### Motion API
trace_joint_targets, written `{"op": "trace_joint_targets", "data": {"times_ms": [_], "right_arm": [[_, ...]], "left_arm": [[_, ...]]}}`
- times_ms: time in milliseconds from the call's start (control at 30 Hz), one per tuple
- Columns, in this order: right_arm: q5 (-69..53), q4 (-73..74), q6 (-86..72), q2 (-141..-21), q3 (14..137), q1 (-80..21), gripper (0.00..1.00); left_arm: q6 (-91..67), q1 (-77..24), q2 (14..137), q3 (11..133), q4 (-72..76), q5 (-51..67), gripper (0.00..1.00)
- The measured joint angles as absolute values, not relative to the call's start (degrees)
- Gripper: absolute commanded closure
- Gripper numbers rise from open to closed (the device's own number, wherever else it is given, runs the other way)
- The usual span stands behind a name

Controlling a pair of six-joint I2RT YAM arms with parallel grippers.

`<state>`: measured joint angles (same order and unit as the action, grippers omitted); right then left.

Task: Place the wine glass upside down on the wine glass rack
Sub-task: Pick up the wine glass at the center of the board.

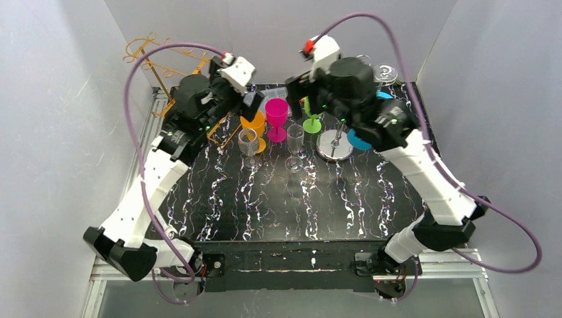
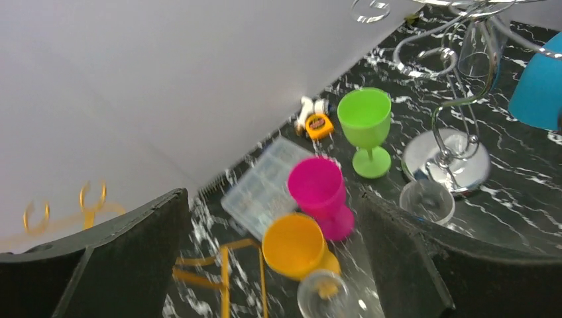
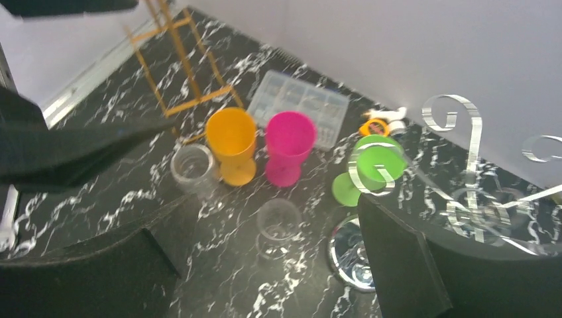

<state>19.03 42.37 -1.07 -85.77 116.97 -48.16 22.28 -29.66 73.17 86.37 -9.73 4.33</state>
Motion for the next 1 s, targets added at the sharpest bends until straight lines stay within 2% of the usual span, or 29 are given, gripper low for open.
{"op": "trace_joint_targets", "data": {"times_ms": [167,333,567,1000], "right_arm": [[24.3,44.9,-1.1,-90.9,117.5,-56.0,0.02],[26.8,45.2,-1.7,-91.8,114.8,-59.5,0.09],[27.7,45.0,-1.4,-93.4,106.8,-59.0,0.14],[25.4,44.5,-0.6,-98.7,105.2,-55.7,0.30]], "left_arm": [[10.5,-22.8,68.4,86.4,-19.6,4.2,0.02],[3.5,-18.5,64.8,84.3,-27.1,3.8,0.02],[-1.5,-15.7,57.7,77.2,-33.5,6.5,0.02],[-2.0,-15.6,51.0,74.3,-39.4,12.4,0.02]]}}
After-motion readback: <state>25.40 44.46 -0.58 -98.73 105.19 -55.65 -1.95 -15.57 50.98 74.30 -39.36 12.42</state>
